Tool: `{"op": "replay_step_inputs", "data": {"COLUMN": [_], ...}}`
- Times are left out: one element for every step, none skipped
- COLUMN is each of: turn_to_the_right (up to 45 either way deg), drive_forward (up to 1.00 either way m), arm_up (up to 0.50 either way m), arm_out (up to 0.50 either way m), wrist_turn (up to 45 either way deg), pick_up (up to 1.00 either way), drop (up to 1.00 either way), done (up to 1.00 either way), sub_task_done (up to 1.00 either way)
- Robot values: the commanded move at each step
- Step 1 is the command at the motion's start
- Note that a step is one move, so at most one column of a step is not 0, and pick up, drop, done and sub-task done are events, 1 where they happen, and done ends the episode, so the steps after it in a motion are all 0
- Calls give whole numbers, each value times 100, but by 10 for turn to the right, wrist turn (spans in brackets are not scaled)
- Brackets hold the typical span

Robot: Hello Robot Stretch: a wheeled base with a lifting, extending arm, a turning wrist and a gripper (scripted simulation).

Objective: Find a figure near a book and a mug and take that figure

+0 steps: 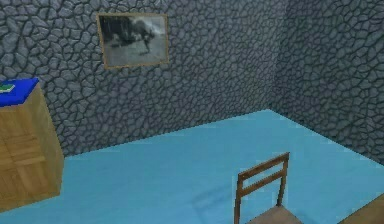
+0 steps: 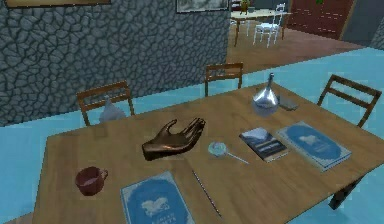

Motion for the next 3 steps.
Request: {"op": "replay_step_inputs", "data": {"turn_to_the_right": [0,0,0], "drive_forward": [0,0,0], "arm_up": [50,22,0], "arm_out": [0,0,50], "wrist_turn": [0,0,0], "pick_up": [0,0,0], "drop": [0,0,0], "done": [0,0,0], "sub_task_done": [0,0,0]}}
